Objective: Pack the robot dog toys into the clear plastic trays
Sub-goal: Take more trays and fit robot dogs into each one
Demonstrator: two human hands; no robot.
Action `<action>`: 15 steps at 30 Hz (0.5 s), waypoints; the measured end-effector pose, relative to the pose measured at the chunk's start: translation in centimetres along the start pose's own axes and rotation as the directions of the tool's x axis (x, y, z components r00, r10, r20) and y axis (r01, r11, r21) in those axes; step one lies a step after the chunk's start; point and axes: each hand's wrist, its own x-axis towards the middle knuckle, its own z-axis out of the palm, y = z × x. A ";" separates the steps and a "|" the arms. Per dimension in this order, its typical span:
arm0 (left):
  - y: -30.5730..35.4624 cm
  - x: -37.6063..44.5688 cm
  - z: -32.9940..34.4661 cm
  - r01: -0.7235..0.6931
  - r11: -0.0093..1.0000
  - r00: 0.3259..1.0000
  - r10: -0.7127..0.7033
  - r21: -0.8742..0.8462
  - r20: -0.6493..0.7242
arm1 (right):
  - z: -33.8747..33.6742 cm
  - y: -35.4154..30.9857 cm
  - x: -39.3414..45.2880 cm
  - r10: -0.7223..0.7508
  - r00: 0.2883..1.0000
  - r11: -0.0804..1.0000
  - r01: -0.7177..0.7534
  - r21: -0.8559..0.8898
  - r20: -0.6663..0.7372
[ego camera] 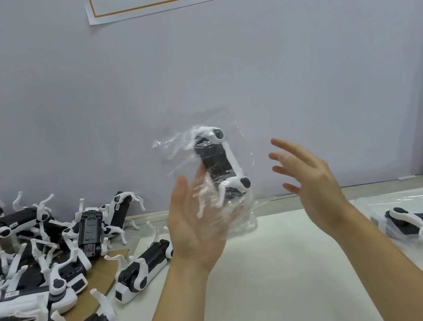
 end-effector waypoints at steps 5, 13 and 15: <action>-0.3 -0.1 -0.5 0.132 0.979 0.966 -0.092 -0.156 0.242 | 1.0 -0.4 0.1 -0.019 0.960 0.999 0.029 -0.033 0.278; -0.6 0.4 -1.8 0.162 0.977 0.949 -0.115 -0.139 0.294 | 1.3 -1.0 0.1 -0.030 0.936 0.999 0.039 -0.017 0.350; -0.5 0.4 -1.9 0.165 0.974 0.945 -0.112 -0.155 0.307 | 1.3 -1.0 0.0 -0.028 0.939 0.999 0.035 -0.014 0.342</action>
